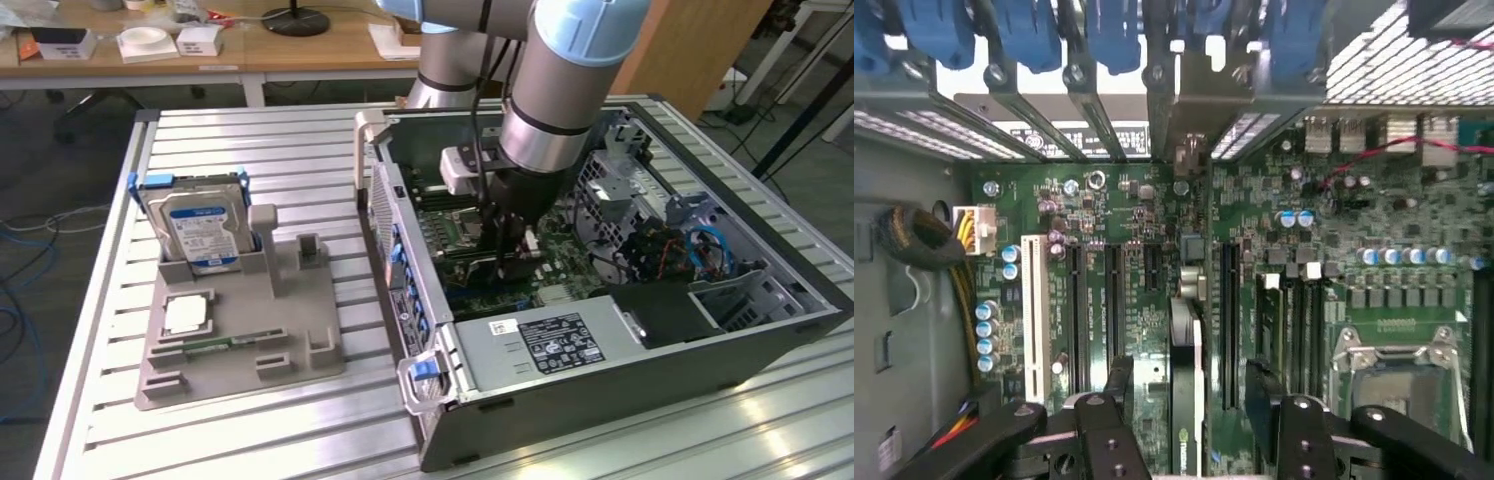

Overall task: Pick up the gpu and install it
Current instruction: 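Insert the gpu into the slot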

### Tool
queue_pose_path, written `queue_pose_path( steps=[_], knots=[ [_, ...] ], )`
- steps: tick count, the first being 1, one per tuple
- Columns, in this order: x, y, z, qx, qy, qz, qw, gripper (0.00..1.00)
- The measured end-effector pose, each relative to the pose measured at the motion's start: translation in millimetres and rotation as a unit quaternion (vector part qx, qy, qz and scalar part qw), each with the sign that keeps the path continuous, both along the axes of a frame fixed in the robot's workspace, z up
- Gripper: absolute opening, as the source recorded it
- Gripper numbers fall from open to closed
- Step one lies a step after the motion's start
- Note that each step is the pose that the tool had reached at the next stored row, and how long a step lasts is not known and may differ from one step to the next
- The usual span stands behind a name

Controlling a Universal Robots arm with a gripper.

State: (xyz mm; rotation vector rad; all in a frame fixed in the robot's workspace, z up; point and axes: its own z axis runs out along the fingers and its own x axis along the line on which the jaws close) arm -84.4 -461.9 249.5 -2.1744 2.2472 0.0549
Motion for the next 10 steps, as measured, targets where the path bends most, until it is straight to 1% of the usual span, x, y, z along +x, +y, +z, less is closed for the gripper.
queue_pose_path(
  steps=[1,8,10],
  knots=[
    [0.0,0.0,3.9,0.0004,0.0,0.0,1.0,0.57],
    [0.0,0.0,24.1,0.0006,0.0,0.0,1.0,0.57],
    [-0.1,0.0,25.0,0.0023,-0.0002,0.0,1.0,0.57]
  ],
)
